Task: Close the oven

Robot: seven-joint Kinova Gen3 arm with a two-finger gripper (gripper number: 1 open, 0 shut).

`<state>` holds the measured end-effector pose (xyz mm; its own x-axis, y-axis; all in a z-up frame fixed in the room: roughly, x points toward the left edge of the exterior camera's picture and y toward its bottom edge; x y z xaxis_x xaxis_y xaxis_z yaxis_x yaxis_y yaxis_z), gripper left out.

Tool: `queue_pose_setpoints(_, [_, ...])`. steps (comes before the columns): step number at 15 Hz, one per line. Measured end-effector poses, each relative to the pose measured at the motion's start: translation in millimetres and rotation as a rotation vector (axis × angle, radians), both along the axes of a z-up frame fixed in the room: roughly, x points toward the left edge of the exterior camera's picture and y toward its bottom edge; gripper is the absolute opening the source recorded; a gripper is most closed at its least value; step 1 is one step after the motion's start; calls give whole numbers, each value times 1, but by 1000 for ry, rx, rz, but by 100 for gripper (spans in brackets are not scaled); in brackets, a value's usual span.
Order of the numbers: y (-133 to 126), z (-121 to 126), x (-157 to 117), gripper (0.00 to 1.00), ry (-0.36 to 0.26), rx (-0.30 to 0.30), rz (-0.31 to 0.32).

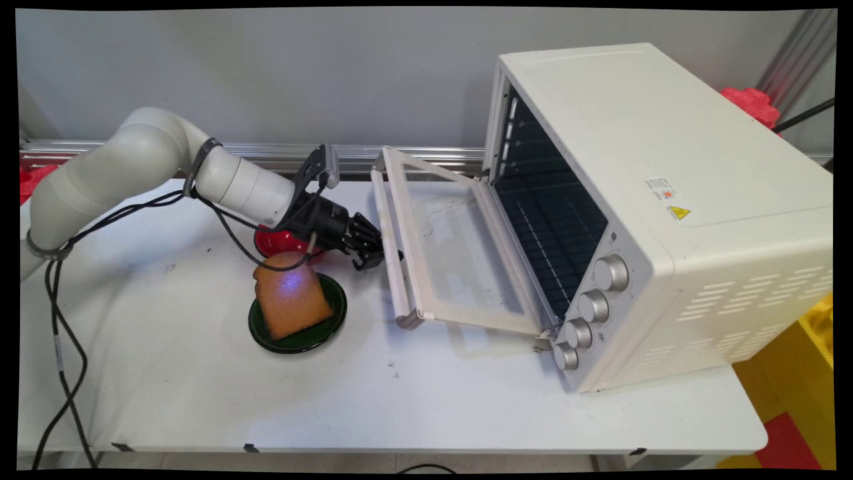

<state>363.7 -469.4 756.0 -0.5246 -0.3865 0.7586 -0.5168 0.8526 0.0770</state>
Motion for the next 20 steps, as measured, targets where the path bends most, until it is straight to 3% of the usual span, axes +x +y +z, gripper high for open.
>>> queue_pose_setpoints(6, [-3,17,-5,0,59,-5,16])
queue_pose_setpoints(20, [-24,87,-29,0,193,-57,20])
